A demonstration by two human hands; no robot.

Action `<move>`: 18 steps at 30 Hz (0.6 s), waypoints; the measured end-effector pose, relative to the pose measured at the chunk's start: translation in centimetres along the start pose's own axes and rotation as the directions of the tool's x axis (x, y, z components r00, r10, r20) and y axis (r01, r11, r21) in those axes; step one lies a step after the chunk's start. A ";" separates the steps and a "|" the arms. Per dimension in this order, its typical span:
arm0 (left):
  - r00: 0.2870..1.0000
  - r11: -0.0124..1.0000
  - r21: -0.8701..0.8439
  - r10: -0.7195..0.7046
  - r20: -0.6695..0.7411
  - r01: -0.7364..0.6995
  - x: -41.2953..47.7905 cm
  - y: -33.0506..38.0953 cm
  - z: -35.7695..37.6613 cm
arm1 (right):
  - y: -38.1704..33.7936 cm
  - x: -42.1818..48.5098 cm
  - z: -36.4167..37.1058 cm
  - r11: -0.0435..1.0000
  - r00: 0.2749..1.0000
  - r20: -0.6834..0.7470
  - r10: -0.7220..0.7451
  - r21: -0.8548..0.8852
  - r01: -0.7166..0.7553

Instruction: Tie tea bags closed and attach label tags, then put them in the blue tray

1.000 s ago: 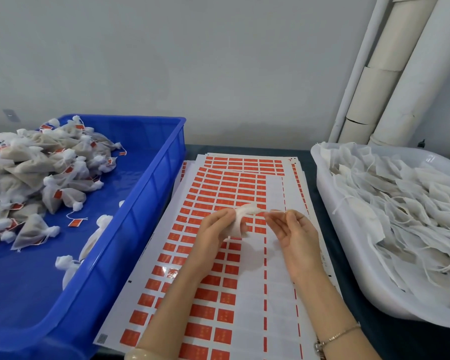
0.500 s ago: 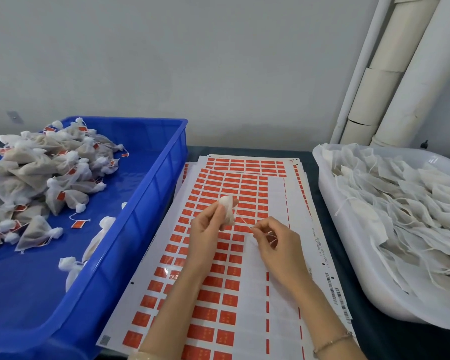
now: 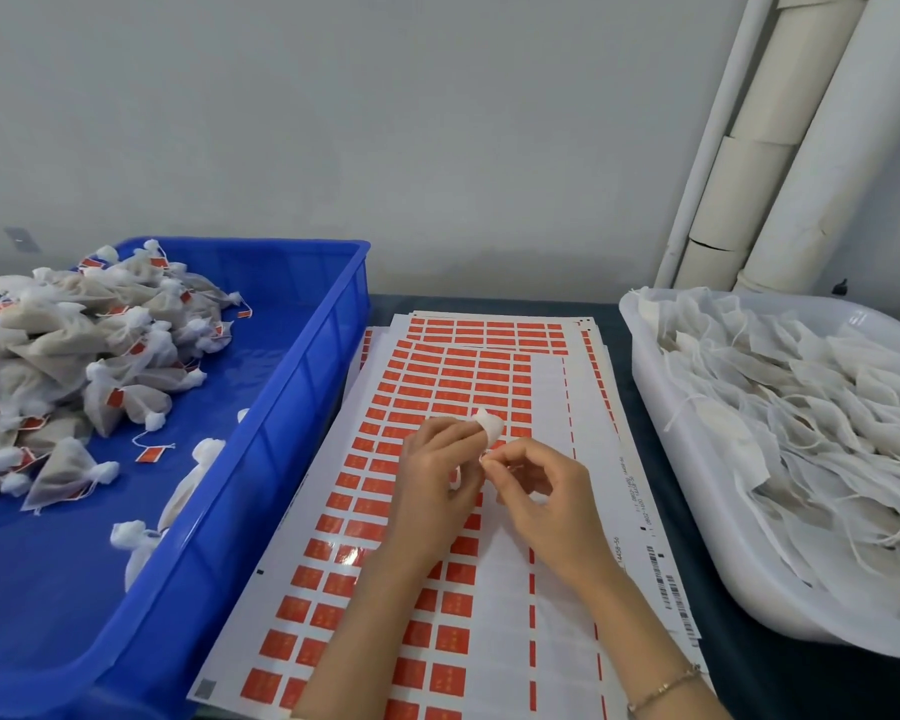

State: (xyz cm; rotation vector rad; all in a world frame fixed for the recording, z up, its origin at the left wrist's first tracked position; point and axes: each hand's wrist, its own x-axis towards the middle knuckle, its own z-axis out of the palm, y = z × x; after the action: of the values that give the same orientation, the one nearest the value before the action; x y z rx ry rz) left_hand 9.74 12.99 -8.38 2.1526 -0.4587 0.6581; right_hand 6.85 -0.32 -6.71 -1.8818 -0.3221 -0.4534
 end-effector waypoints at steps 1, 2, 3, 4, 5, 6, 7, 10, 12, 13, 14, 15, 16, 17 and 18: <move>1.000 1.000 -0.013 -0.010 -0.001 0.010 0.0 0.0 0.0 | -0.1 0.0 0.0 1.000 1.000 -0.002 0.000 0.009 0.000; 1.000 0.999 -0.037 -0.030 -0.001 0.030 0.0 0.1 0.0 | -0.2 0.0 0.0 1.000 1.000 -0.005 0.001 0.020 -0.001; 0.999 0.996 -0.076 -0.054 0.001 0.054 0.1 0.1 0.0 | -0.2 0.0 0.0 0.999 1.000 -0.008 0.008 0.035 -0.008; 0.996 0.987 -0.139 -0.084 0.006 0.084 0.1 0.2 0.0 | -0.2 0.0 0.1 0.998 0.999 -0.015 0.028 0.059 -0.027; 0.992 0.967 -0.222 -0.123 0.019 0.124 0.2 0.3 -0.1 | -0.2 0.0 0.2 0.994 0.998 -0.026 0.065 0.095 -0.062; 0.984 0.937 -0.302 -0.171 0.045 0.177 0.3 0.4 -0.2 | -0.2 0.0 0.3 0.986 0.993 -0.047 0.112 0.128 -0.105; 0.973 0.903 -0.361 -0.217 0.081 0.231 0.4 0.6 -0.3 | -0.1 0.0 0.4 0.978 0.984 -0.076 0.159 0.146 -0.147; 0.953 0.825 -0.479 -0.239 0.185 0.300 0.5 1.0 -0.5 | 0.2 0.2 0.5 0.951 0.956 -0.075 0.285 0.147 -0.272; 0.949 0.794 -0.522 -0.227 0.221 0.311 0.4 1.3 -0.7 | 0.2 0.4 0.5 0.918 0.938 0.025 0.347 0.197 -0.344; 0.945 0.781 -0.535 -0.232 0.229 0.321 0.4 1.3 -0.8 | 0.2 0.5 0.4 0.904 0.931 0.065 0.358 0.224 -0.364; 0.941 0.769 -0.543 -0.248 0.232 0.337 0.4 1.3 -0.8 | 0.1 0.6 0.3 0.894 0.926 0.087 0.366 0.242 -0.376; 0.934 0.760 -0.543 -0.271 0.233 0.357 0.3 1.2 -0.8 | 0.1 0.6 0.2 0.886 0.922 0.091 0.376 0.256 -0.387; 0.926 0.754 -0.538 -0.298 0.233 0.378 0.3 1.2 -0.8 | 0.1 0.6 0.1 0.879 0.919 0.081 0.387 0.268 -0.394; 0.917 0.751 -0.525 -0.326 0.230 0.399 0.3 1.1 -0.7 | 0.1 0.6 0.0 0.875 0.917 0.065 0.395 0.279 -0.396; 0.907 0.748 -0.512 -0.354 0.230 0.422 0.3 1.1 -0.6 | 0.2 0.6 0.0 0.873 0.915 0.046 0.400 0.285 -0.396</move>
State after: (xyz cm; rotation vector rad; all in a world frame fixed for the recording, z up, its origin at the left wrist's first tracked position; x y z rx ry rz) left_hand 9.24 12.81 -7.16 1.6514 -0.2061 0.1260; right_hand 7.43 -0.39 -6.60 -1.6005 0.0176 -0.1275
